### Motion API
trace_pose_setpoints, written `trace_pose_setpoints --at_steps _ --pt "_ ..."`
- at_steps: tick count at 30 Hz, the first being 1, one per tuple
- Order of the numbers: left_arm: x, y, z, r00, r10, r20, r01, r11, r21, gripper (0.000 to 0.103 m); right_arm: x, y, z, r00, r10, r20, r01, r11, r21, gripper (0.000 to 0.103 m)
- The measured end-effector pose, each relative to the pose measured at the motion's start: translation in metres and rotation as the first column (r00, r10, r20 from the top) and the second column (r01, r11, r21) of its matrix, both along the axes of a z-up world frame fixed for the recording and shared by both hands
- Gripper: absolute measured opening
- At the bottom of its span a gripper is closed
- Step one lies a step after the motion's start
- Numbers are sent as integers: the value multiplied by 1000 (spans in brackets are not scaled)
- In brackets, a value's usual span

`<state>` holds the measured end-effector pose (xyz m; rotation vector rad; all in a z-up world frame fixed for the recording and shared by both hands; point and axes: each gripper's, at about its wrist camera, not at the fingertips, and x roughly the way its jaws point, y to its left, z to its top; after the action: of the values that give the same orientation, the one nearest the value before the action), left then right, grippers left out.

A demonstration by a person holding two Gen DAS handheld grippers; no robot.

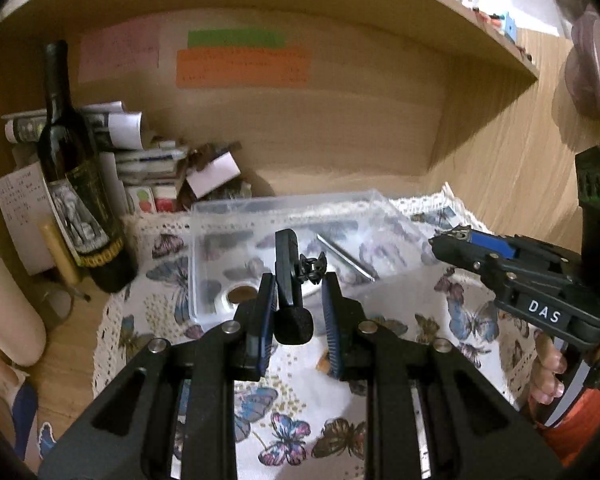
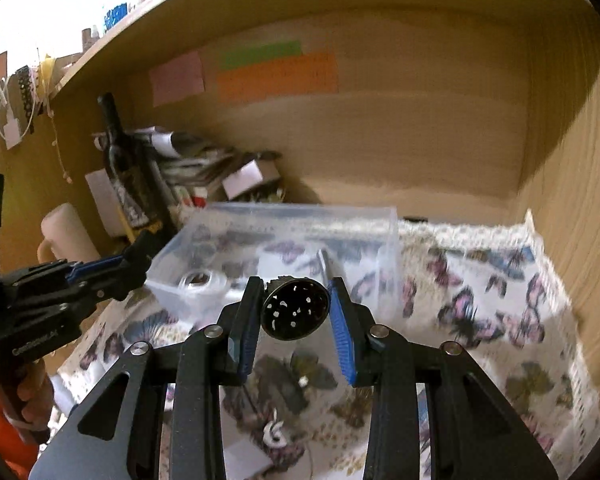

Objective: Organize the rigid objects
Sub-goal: 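Carry both black items over the clear box and open both tools, then grasp the black-and-gold cylinder with the left tool while the right tool grasps the white plug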

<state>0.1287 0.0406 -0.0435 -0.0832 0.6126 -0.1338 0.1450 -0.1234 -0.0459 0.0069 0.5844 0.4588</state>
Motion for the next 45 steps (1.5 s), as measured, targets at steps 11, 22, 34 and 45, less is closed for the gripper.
trace_pose_setpoints --at_steps 11,22,34,45 --pt "35 4 -11 999 -23 -40 22 999 -31 22 33 2 4 999 -41 22 42 999 -32 30" --pt "71 7 -40 992 -18 -124 15 999 -28 22 67 13 -30 995 -45 -87 40 997 -60 30" --pt "89 1 -60 982 -24 -186 24 1000 2 23 82 23 -51 988 -39 -151 25 995 -95 30" --pt "71 -1 -41 993 -7 -120 10 1000 30 52 72 23 -34 996 -66 -68 57 991 -120 53"
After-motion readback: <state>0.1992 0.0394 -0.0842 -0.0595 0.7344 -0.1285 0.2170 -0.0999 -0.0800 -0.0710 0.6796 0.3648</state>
